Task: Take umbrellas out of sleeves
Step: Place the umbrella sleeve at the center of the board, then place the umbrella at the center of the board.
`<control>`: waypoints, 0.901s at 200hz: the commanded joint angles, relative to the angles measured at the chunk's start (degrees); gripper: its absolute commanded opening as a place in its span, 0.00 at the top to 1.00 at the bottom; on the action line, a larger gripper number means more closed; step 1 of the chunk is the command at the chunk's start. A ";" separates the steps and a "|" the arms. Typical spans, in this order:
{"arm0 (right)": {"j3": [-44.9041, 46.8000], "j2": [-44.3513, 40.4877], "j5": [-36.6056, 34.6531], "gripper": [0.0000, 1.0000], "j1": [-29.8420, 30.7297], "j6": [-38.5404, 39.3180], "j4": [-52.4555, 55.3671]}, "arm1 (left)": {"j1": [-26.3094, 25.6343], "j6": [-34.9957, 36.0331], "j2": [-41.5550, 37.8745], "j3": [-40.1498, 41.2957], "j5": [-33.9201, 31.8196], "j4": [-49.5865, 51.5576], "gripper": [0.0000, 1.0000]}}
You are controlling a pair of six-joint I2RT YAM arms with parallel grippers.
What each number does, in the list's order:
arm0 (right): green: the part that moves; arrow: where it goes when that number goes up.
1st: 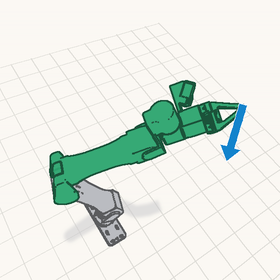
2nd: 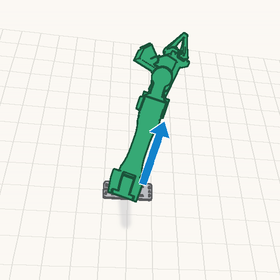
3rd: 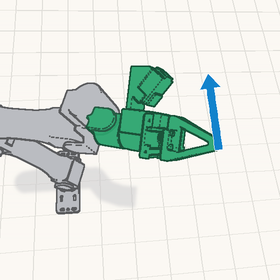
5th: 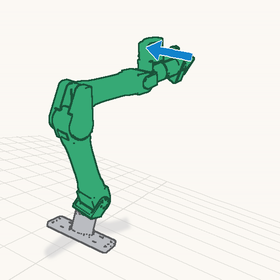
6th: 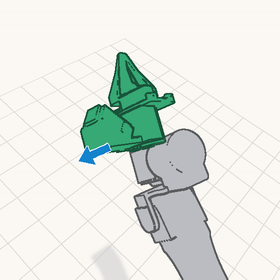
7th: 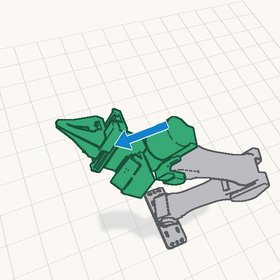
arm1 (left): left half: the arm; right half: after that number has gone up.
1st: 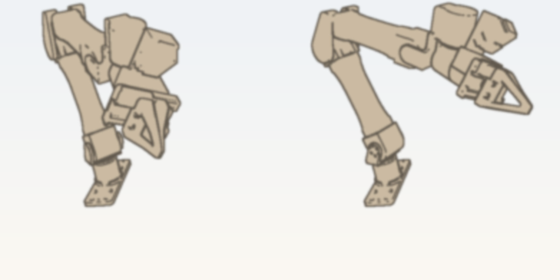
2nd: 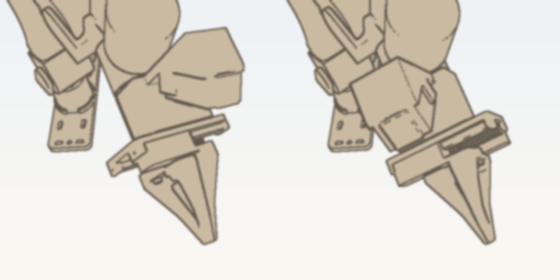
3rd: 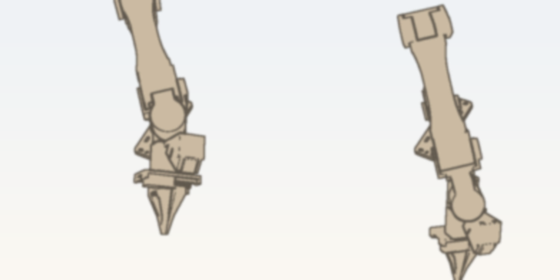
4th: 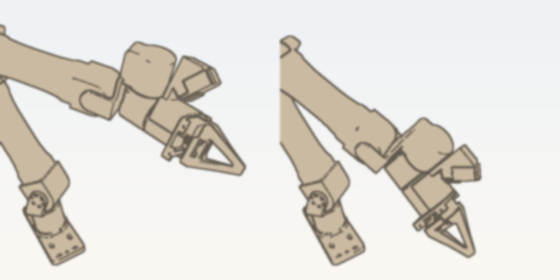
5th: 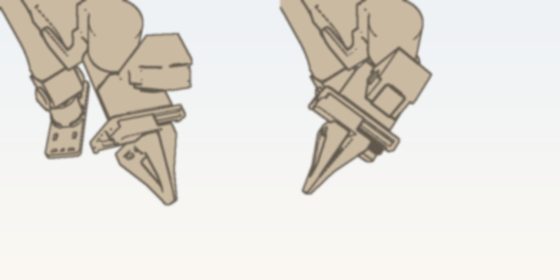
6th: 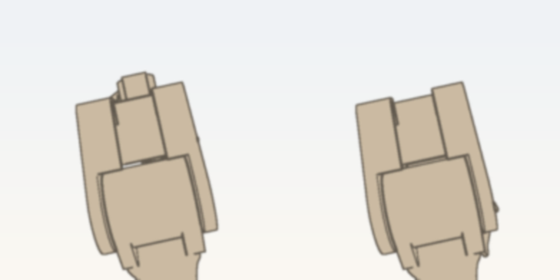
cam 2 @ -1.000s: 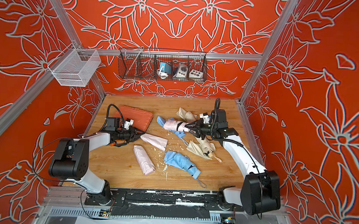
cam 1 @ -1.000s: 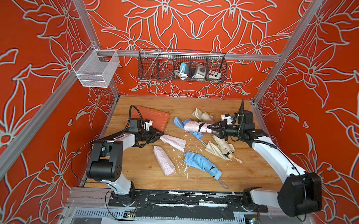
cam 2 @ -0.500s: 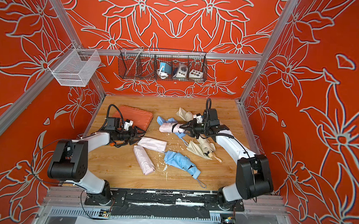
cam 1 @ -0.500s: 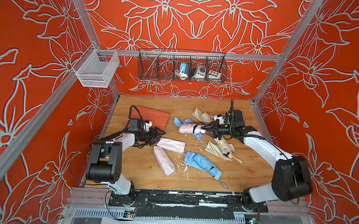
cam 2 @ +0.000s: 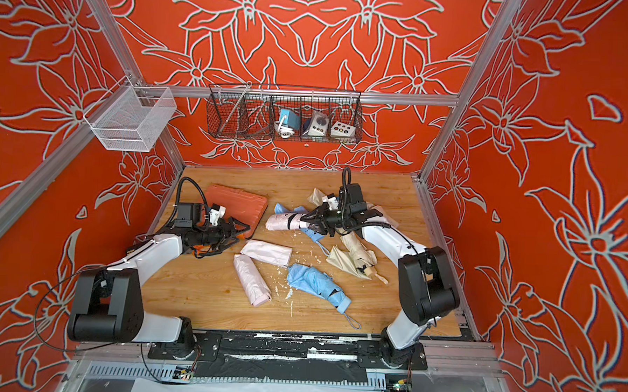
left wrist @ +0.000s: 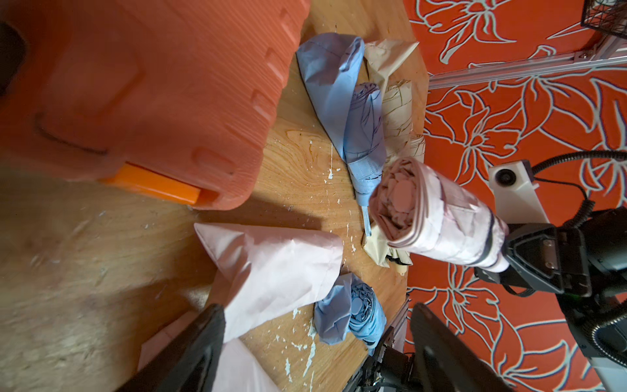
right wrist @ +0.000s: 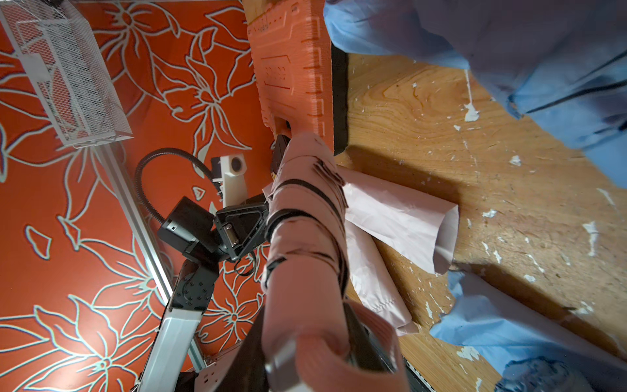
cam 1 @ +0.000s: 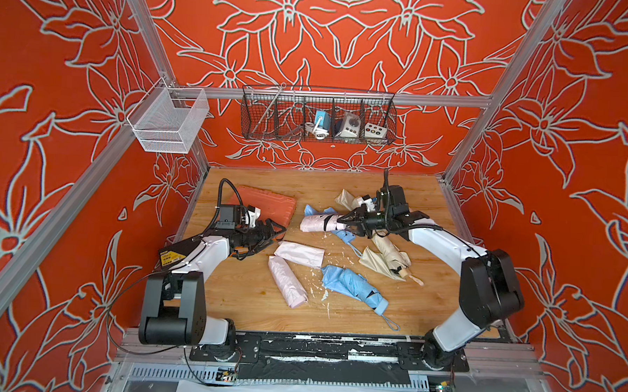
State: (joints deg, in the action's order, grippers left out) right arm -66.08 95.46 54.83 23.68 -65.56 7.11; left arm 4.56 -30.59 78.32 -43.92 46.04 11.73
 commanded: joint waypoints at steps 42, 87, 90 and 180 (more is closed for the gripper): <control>-5.31 7.27 0.32 0.89 3.42 -0.98 -6.63 | 0.37 1.00 -10.09 7.21 0.00 4.76 0.15; -6.34 11.46 -0.48 0.89 4.05 -0.71 -7.58 | 0.37 -0.37 -13.00 11.78 1.77 3.83 0.15; -6.34 11.72 -0.57 0.89 4.07 -0.69 -7.63 | 0.38 -0.38 -13.06 11.83 1.84 3.83 0.15; -2.02 16.30 -3.87 0.82 4.32 -1.99 -18.61 | 0.12 -0.24 -10.32 10.75 3.88 3.74 0.15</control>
State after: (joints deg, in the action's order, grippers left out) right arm -69.43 110.96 51.20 27.68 -66.74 -4.60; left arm 4.56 -31.33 67.07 -31.92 48.64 15.40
